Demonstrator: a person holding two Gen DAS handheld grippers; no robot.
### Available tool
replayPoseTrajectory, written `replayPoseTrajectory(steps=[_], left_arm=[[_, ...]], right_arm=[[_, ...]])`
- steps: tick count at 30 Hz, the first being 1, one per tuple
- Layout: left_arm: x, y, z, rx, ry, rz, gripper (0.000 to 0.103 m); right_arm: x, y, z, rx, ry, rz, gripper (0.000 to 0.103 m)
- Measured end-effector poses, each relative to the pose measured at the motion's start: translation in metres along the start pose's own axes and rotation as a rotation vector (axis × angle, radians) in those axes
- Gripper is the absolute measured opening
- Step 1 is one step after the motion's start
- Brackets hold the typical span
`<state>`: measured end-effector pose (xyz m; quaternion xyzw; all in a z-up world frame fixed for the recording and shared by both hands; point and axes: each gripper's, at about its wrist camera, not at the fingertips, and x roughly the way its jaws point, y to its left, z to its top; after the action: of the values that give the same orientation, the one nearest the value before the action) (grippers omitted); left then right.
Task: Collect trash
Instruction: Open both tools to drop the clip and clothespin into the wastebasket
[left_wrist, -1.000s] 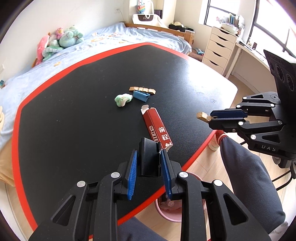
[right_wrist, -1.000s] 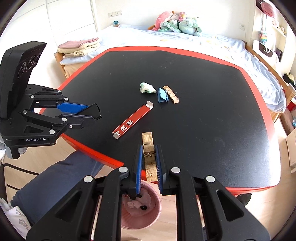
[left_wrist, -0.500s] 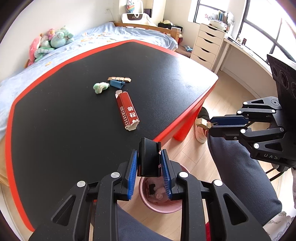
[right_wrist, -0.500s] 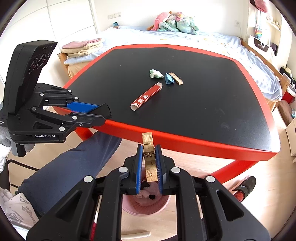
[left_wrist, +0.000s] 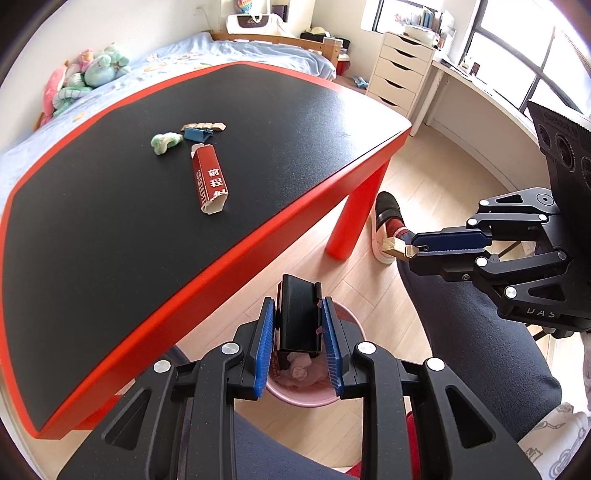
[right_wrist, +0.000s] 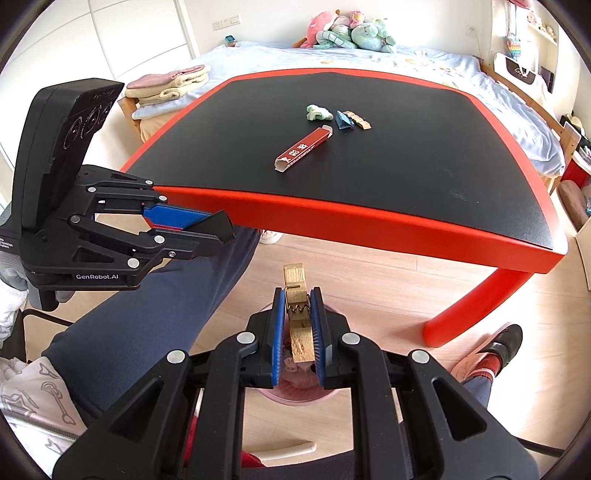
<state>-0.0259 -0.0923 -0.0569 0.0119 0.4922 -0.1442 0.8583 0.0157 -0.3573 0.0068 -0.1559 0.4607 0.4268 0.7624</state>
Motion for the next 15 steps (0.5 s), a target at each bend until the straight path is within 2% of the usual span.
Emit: replayPoseTrajectory(steps=[11, 12, 13, 14, 15], left_arm=[[0.0038, -0.0025, -0.0013, 0.009, 0.009, -0.020, 0.027], [0.0043, -0.0035, -0.0017, 0.009, 0.011, -0.021, 0.031], [0.0049, -0.0028, -0.0014, 0.007, 0.012, -0.020, 0.038], [0.0050, -0.0011, -0.0010, 0.001, 0.007, -0.016, 0.060], [0.0041, 0.0013, -0.0008, -0.010, -0.003, -0.011, 0.077]], right_arm=[[0.0011, 0.0003, -0.0016, 0.002, 0.010, 0.016, 0.014], [0.0018, 0.0004, -0.0011, 0.001, 0.012, 0.016, 0.020], [0.0027, 0.0003, -0.0014, 0.001, 0.016, 0.013, 0.038], [0.0038, -0.0001, -0.0019, 0.001, 0.019, 0.001, 0.054], [0.0050, -0.0006, -0.0024, 0.005, 0.018, -0.010, 0.081]])
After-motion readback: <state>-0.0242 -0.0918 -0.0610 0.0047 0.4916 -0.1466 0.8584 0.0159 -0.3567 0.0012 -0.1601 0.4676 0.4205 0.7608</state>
